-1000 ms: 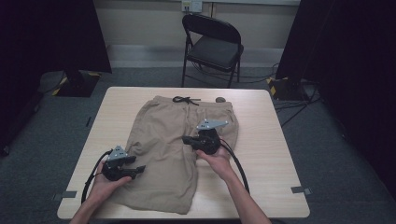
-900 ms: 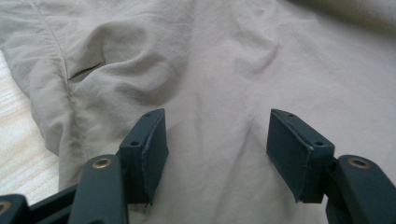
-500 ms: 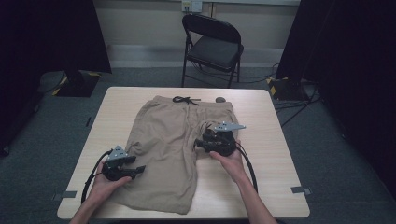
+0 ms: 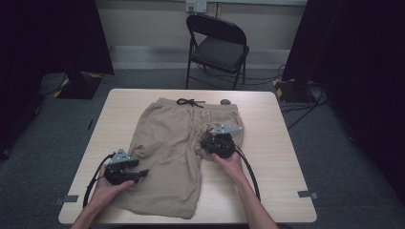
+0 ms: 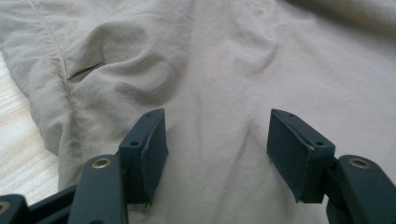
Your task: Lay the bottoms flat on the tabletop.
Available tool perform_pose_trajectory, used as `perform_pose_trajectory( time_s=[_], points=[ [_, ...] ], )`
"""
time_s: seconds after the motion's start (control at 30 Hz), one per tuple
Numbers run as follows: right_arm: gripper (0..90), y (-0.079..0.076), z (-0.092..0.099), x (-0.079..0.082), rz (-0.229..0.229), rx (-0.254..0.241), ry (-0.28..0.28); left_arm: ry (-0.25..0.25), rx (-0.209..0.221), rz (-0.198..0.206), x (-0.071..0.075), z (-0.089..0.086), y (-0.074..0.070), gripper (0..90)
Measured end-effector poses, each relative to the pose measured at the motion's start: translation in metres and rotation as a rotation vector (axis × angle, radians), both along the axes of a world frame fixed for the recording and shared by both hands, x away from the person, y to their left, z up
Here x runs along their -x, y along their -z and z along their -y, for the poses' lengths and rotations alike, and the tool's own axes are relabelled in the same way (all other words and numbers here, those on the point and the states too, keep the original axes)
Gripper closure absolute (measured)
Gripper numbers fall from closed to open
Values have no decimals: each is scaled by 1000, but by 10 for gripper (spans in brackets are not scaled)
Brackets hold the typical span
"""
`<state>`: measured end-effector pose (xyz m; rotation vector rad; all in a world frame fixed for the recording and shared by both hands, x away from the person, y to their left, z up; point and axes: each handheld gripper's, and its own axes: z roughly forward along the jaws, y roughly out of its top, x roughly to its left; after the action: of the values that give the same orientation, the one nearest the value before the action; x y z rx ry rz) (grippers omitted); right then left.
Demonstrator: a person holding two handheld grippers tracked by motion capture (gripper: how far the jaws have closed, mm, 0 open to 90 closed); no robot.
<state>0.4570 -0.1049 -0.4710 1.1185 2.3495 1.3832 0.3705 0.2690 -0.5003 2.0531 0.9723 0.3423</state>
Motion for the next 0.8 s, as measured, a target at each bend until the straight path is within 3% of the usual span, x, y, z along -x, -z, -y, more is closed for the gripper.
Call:
perform_pose_trajectory(
  time_s=[0.3, 0.4, 0.43, 0.53, 0.67, 0.8],
  points=[
    [900, -46, -40, 19, 48, -99, -177, 1, -5, 1, 0, 0, 0, 375],
    [900, -51, -51, 22, 49, -118, -215, 4, -1, 1, 0, 0, 0, 375],
    [900, -55, -70, 26, 40, -128, -259, 5, 0, 0, 0, 0, 0, 375],
    [900, -50, -90, 30, 13, -117, -309, 4, 2, 0, 0, 0, 0, 375],
    [878, -27, -115, 30, -35, -65, -338, 6, 0, -1, 0, 0, 0, 375],
    [691, 0, -123, 24, -106, 9, -340, 2, -4, 0, 1, 0, 0, 375]
  ],
)
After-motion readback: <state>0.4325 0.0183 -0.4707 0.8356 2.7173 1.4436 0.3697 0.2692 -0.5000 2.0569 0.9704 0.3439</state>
